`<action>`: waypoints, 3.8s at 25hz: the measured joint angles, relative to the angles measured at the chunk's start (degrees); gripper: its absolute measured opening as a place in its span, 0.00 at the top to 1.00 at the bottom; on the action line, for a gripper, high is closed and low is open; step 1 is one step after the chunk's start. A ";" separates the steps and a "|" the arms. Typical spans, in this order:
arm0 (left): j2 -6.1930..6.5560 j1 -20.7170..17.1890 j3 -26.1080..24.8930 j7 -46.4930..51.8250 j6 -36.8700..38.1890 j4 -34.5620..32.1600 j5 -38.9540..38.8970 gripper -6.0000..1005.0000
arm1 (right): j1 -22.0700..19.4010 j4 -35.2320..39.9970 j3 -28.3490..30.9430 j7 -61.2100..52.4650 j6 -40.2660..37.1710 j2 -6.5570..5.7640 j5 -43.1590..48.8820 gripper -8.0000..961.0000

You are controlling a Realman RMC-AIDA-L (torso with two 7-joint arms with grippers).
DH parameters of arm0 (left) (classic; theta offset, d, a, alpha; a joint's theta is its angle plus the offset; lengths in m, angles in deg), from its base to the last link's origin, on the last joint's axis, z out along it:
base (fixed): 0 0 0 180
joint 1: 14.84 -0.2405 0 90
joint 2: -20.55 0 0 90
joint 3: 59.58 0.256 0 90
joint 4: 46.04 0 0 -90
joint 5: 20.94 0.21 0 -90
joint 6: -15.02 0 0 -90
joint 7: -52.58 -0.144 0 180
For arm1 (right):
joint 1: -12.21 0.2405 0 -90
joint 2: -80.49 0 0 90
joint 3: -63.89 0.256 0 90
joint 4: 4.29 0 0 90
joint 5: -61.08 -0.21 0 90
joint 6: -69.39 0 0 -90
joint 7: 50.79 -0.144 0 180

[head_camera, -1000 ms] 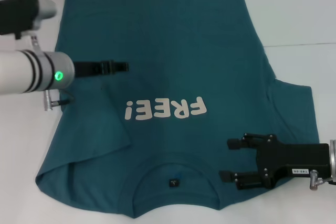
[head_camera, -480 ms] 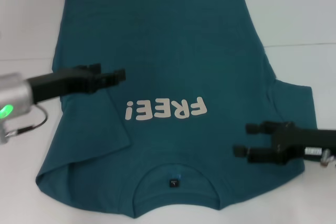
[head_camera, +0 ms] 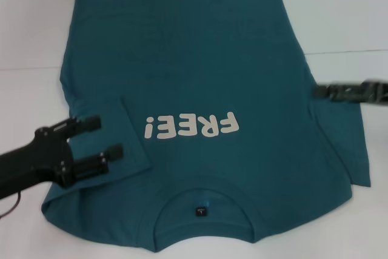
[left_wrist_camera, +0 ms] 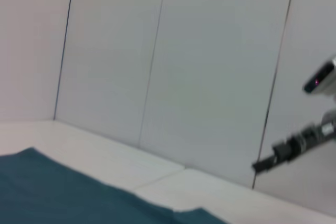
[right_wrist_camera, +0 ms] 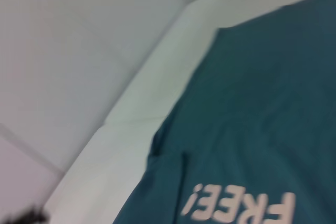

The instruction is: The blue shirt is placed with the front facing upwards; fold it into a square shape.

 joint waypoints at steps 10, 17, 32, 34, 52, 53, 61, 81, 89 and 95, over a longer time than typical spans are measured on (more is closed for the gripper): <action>-0.65 -0.70 0.42 -1.97 -3.14 1.68 3.32 0.16 | 0.81 1.45 7.30 -21.34 1.76 -8.02 9.53 0.10; -0.98 -0.06 0.43 -2.02 -4.80 1.85 4.72 0.16 | 0.72 0.63 6.94 -23.02 1.24 -7.77 19.51 0.12; -1.06 0.75 1.80 -1.27 -7.25 3.20 6.35 0.16 | 1.31 -6.22 5.13 -21.31 6.50 -7.36 26.58 0.12; -1.03 1.03 1.81 -0.43 -7.63 3.20 7.08 0.16 | 1.70 -8.15 4.25 -20.97 7.89 -7.36 26.59 0.12; -1.02 2.81 2.48 2.38 -8.60 2.89 10.47 0.16 | 3.40 -13.09 0.17 -20.38 13.91 -5.70 26.67 0.12; -1.03 2.90 2.52 2.38 -8.60 2.88 10.48 0.16 | 3.40 -13.10 0.06 -20.34 14.16 -5.51 26.68 0.12; -1.04 3.43 2.53 2.38 -8.66 3.04 10.55 0.16 | 3.54 -14.26 -1.63 -20.12 16.01 -4.48 26.72 0.12; -1.30 4.33 2.84 1.93 -9.35 3.72 10.64 0.16 | 2.79 -18.71 -1.41 -18.63 18.03 -4.42 21.22 0.11; -1.31 4.44 3.05 1.93 -9.43 3.73 10.64 0.16 | 2.39 -18.47 -1.31 -17.38 17.82 -4.59 20.69 0.28; -1.31 4.63 3.05 1.98 -9.42 3.72 10.63 0.16 | 2.33 -17.86 -1.30 -15.91 16.53 -4.77 20.22 0.54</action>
